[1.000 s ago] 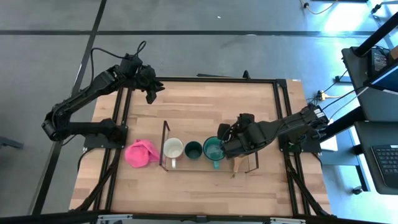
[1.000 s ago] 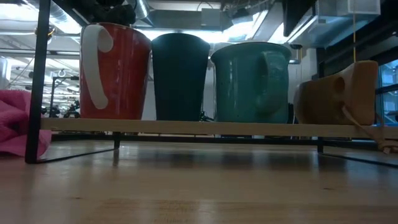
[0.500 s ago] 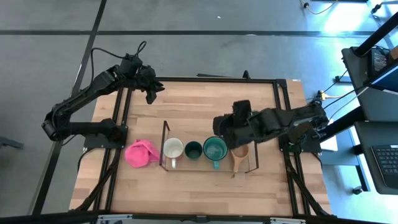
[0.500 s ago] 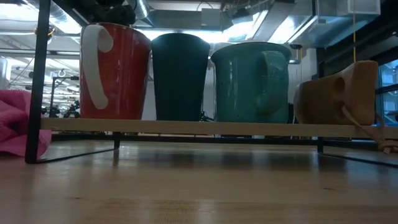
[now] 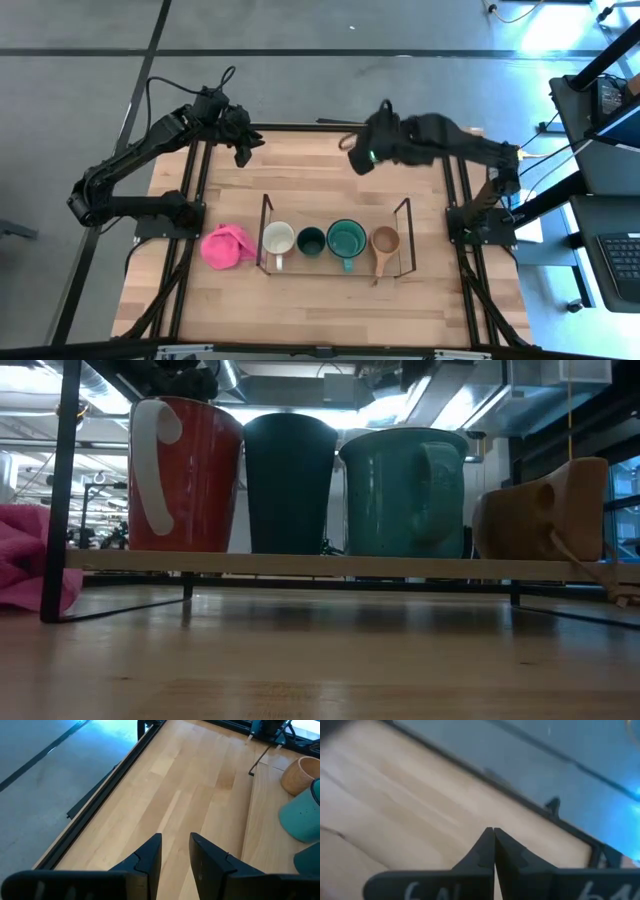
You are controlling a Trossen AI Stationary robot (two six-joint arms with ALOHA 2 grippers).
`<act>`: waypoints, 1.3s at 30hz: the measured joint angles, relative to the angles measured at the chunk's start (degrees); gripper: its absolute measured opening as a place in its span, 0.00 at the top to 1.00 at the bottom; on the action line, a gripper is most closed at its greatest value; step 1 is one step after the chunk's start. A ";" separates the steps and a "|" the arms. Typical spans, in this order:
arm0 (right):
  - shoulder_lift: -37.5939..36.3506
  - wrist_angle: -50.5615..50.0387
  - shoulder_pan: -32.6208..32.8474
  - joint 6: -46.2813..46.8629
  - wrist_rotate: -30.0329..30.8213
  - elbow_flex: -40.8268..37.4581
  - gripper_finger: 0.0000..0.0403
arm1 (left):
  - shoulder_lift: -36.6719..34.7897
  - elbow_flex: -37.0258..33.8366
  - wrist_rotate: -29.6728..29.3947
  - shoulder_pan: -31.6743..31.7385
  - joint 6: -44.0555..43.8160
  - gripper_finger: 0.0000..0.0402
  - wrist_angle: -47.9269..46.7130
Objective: Stack small to large cups/mugs on shelf
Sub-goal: Adjust the shelf
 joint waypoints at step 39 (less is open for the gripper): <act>-9.21 0.24 -41.84 -34.68 -24.82 -38.97 0.98 | 0.00 0.00 -0.04 0.00 -0.07 0.77 -1.58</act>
